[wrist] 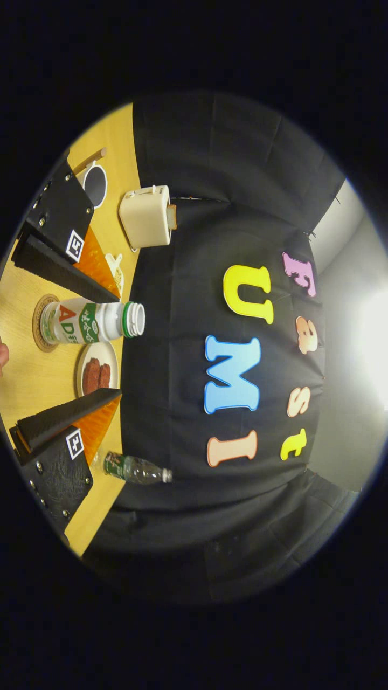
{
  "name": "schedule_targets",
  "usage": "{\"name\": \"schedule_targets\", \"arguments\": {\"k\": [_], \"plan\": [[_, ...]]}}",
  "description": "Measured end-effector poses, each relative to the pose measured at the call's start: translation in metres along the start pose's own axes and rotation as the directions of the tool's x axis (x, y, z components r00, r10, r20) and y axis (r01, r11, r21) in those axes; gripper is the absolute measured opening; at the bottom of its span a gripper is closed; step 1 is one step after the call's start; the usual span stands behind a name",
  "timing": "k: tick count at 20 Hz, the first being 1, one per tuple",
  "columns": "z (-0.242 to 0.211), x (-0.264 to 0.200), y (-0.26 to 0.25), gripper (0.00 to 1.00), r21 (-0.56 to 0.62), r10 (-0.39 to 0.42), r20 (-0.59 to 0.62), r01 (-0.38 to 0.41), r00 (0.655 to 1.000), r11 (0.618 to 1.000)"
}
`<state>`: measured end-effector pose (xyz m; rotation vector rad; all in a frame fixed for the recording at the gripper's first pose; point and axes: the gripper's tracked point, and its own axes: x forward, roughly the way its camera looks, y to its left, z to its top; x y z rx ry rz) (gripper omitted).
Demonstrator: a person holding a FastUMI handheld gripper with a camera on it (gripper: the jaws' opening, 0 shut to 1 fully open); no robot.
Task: Take the bottle from table, then pour the juice into the cup, finally place the bottle on the coaster
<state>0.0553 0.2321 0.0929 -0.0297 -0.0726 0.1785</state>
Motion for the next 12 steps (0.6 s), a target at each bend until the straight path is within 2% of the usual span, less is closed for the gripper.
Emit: {"name": "schedule_targets", "arguments": {"k": [6, 12], "plan": [[0.04, -0.031, -0.039, 0.97, -0.014, -0.05, -0.003, 0.05, 0.999, 0.999], [0.05, -0.045, -0.047, 0.97, 0.018, -0.043, -0.023, 0.043, 0.999, 0.999]]}}
